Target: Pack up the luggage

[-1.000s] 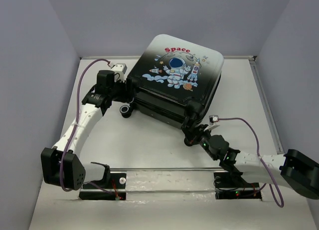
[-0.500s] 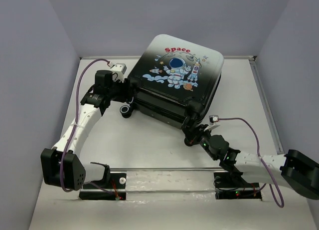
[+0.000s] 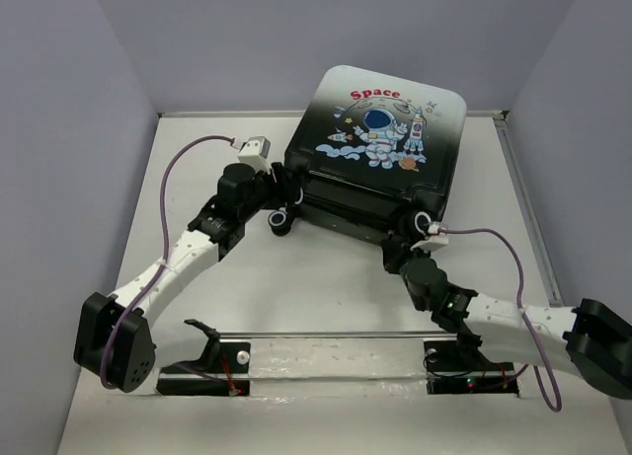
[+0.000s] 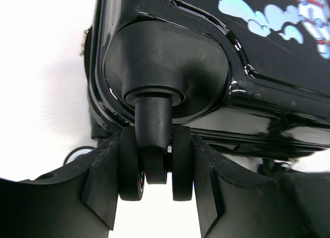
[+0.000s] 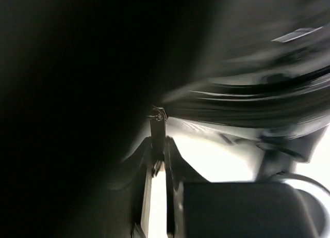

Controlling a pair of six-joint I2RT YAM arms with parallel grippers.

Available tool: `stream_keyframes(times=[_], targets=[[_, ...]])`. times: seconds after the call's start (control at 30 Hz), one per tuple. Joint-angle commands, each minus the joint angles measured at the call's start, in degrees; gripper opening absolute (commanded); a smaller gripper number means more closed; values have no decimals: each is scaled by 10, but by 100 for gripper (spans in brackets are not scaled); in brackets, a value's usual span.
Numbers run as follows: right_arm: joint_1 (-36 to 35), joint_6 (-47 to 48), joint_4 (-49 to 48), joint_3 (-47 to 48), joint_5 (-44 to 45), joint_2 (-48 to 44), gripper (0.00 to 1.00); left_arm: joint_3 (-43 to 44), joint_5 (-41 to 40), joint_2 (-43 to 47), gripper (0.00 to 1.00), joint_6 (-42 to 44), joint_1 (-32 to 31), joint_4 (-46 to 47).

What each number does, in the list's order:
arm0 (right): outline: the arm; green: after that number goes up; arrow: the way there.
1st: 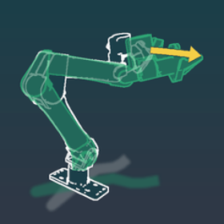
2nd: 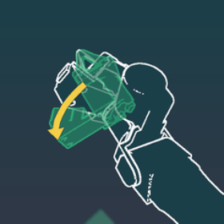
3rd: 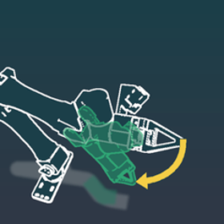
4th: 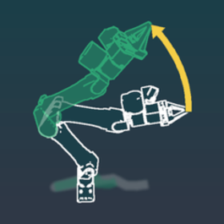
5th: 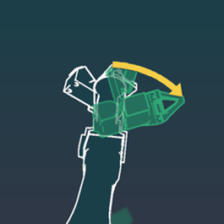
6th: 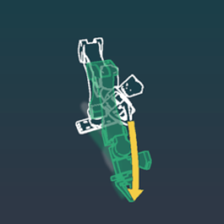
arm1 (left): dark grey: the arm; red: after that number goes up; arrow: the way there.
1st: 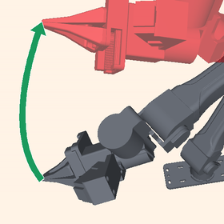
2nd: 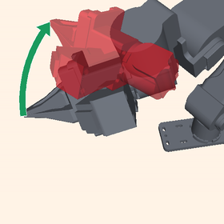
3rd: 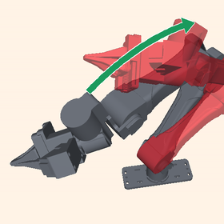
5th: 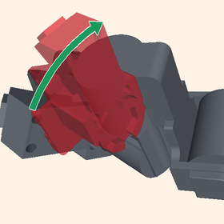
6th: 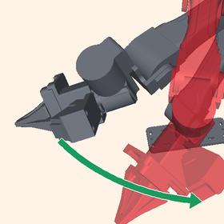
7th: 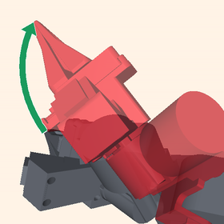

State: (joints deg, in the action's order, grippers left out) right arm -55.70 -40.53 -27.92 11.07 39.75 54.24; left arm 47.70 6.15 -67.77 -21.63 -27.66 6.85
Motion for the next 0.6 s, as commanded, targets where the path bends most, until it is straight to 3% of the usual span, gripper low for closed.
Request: stream_keyframes(times=[0.0, 0.33, 0.57], targets=[[-33, 56, -121, 93, -99, 110, 7, -5, 265, -6, 6, -149, -136, 165], [-72, 105, -118, 293, -171, 341, 7, -17, 255, 45, 6, -164, -149, 195], [-72, 67, -237, 338, -370, 457, 7, -57, 250, 123, 6, -184, -148, 205]])
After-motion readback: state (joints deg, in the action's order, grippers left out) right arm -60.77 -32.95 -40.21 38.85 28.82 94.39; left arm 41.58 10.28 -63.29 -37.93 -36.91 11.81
